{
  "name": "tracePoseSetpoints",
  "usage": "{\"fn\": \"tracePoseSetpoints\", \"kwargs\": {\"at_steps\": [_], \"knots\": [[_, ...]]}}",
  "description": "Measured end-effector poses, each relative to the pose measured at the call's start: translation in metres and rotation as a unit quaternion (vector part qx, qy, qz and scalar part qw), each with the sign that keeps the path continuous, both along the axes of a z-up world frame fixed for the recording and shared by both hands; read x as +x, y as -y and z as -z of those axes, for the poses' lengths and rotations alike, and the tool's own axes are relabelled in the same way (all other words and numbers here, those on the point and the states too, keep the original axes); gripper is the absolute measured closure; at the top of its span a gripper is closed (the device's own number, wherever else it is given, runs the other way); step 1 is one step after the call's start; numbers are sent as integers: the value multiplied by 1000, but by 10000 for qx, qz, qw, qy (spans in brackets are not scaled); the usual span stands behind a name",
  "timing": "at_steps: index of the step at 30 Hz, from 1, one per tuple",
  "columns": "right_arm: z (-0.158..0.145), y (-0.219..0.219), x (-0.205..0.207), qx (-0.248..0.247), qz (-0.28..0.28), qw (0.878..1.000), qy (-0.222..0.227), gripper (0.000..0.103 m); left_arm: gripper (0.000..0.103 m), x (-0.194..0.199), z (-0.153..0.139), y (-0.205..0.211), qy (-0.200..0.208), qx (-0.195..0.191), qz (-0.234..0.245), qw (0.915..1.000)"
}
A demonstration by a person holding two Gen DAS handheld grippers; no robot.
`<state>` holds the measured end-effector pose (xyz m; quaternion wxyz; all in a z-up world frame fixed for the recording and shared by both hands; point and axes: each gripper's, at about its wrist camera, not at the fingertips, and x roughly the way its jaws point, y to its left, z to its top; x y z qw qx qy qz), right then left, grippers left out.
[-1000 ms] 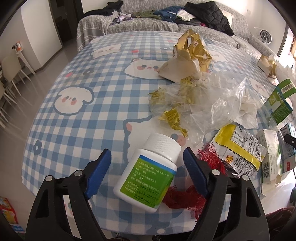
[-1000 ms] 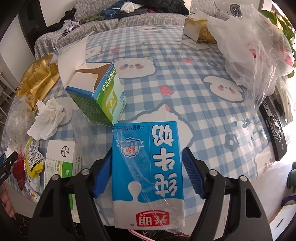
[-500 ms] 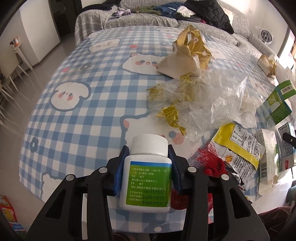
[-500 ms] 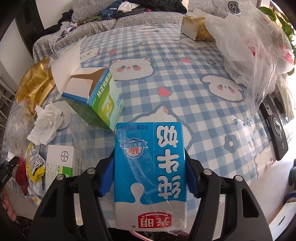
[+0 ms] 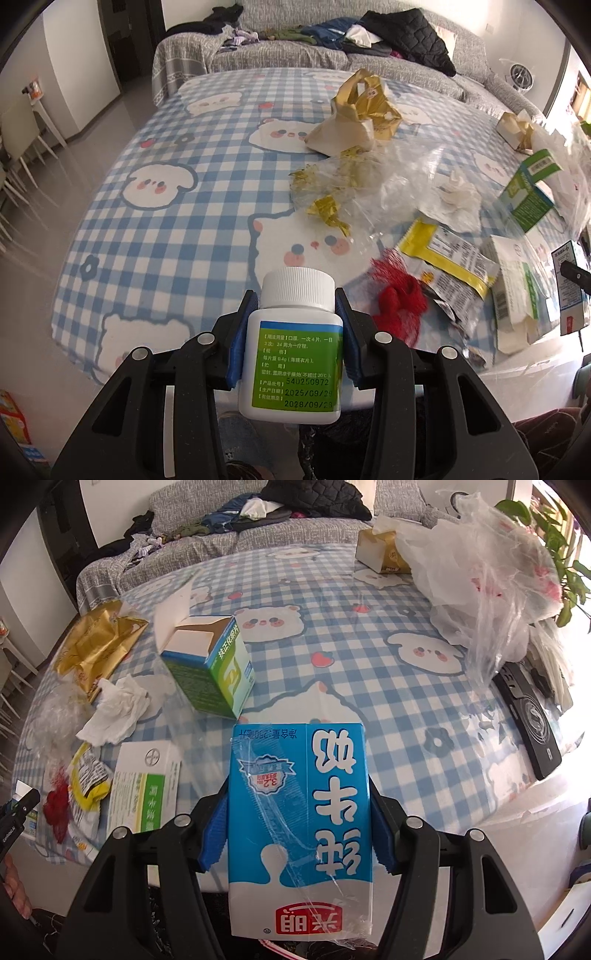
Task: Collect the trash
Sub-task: 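Carry the pill bottle and milk carton down over the black trash bin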
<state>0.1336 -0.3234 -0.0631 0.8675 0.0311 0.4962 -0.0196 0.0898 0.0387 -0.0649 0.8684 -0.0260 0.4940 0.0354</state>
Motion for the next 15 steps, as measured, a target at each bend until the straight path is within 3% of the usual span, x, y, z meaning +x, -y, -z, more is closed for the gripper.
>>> {"fn": "tracePoseSetpoints", "kwargs": {"at_steps": [15], "knots": [[-21, -5, -60, 73, -275, 9984, 480, 42, 62, -51, -21, 18, 266, -168, 159, 9994]]}}
